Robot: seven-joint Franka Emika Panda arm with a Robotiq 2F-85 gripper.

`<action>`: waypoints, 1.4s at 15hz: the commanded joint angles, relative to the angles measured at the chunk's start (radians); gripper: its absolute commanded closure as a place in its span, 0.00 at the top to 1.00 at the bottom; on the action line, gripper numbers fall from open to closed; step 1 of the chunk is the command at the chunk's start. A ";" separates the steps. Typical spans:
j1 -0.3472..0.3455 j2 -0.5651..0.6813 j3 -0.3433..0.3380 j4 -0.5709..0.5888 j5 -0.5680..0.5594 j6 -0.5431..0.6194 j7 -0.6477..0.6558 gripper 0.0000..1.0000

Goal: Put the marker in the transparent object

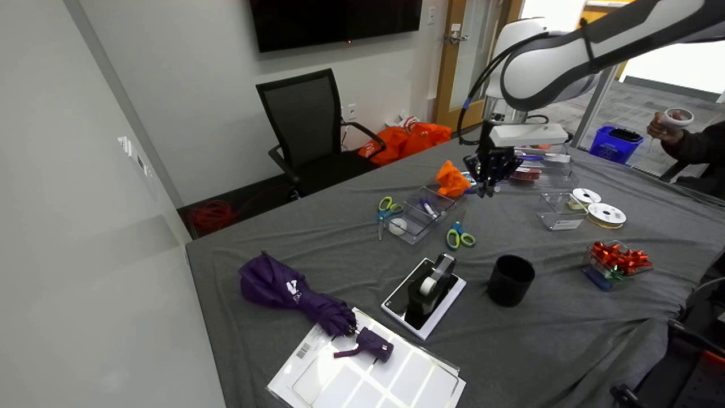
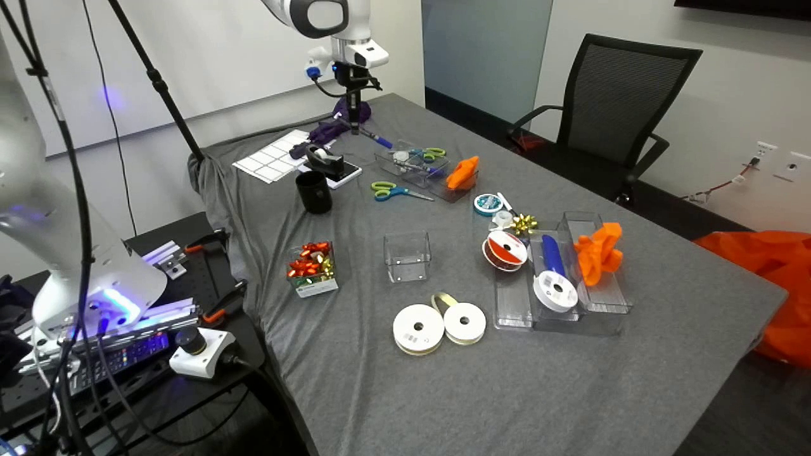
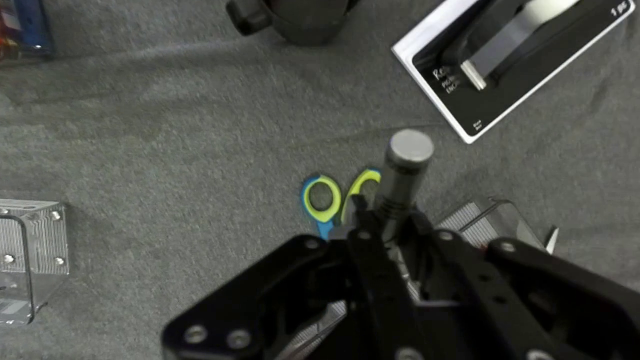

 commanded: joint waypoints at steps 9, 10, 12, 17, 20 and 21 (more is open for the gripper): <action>0.043 0.395 -0.053 0.470 -0.004 -0.029 0.193 0.04; 0.043 0.433 -0.055 0.511 -0.005 -0.040 0.200 0.04; 0.048 0.498 -0.065 0.577 -0.012 -0.040 0.216 0.04; 0.053 0.629 -0.079 0.724 -0.030 -0.058 0.209 0.04; 0.053 0.679 -0.082 0.794 -0.041 -0.083 0.197 0.04; 0.054 0.692 -0.084 0.814 -0.047 -0.091 0.196 0.04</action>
